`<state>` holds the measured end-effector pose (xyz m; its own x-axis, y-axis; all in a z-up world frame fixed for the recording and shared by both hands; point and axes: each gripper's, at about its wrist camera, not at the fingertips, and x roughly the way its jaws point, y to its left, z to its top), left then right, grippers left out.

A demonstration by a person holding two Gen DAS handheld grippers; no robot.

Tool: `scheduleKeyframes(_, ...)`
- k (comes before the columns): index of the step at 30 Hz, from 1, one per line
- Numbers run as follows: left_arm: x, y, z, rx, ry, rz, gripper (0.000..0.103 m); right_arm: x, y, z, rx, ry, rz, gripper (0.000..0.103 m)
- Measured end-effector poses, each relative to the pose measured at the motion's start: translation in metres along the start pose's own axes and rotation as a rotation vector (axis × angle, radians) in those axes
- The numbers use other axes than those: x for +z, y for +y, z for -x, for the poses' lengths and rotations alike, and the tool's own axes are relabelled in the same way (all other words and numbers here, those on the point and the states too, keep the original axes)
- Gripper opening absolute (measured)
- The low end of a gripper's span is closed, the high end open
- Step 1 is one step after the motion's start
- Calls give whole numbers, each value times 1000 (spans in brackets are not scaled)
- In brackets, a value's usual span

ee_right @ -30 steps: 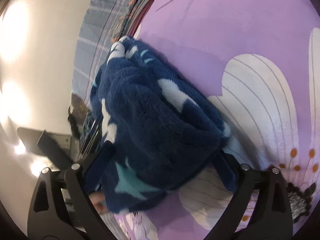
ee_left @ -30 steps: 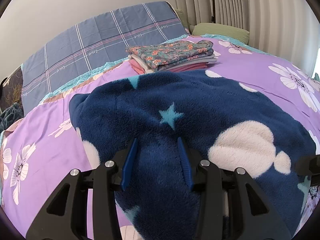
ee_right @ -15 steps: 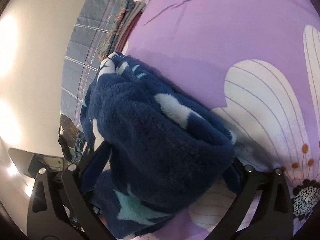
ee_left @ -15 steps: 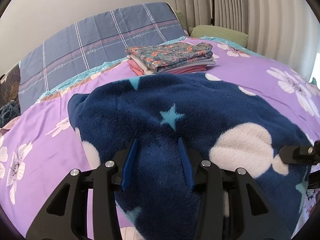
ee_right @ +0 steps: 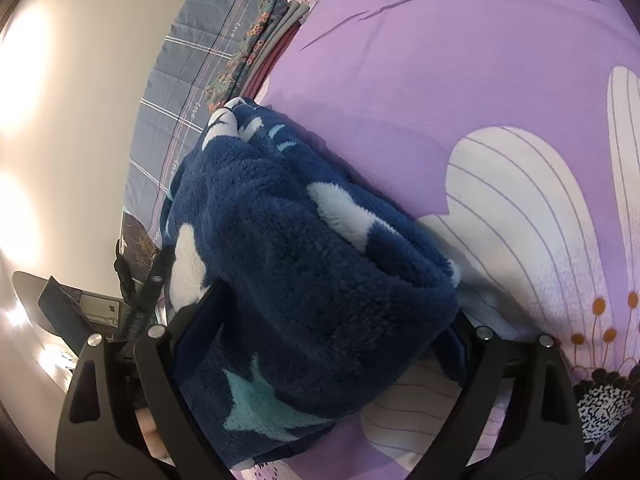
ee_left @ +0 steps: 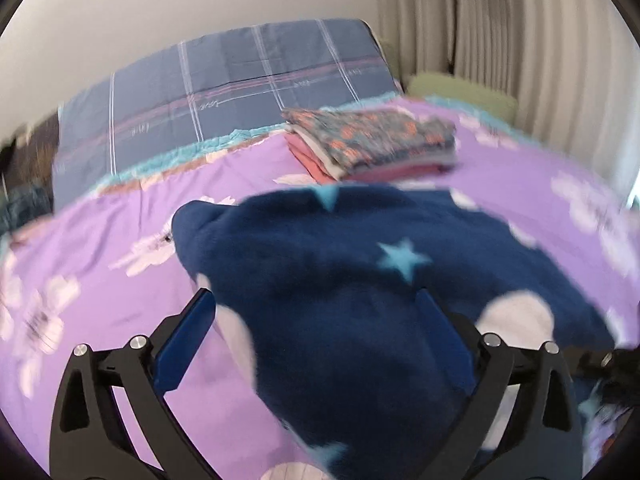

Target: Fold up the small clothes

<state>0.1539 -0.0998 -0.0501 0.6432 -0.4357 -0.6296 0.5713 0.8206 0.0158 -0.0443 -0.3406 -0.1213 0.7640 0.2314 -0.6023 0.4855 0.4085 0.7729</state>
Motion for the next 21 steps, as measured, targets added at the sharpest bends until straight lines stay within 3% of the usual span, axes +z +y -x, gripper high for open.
scheduleKeyframes(3, 2, 44, -21, -15, 53, 179, 101, -1, 1, 0, -3, -3, 4, 93)
scheduleKeyframes(6, -4, 76, -56, -180, 136, 365, 102, -1, 2, 0, -7, -7, 12, 93)
scheduleKeyframes(8, -5, 85, -74, -254, 156, 415, 102, -2, 2, 0, -7, -13, 17, 93)
scheduleKeyframes(12, -4, 90, -100, -340, 163, 454, 102, -3, 4, -1, -13, -23, 41, 95)
scheduleKeyframes(21, 7, 84, -114, -366, 156, 346, 102, -12, 10, 0, -33, -84, 108, 94)
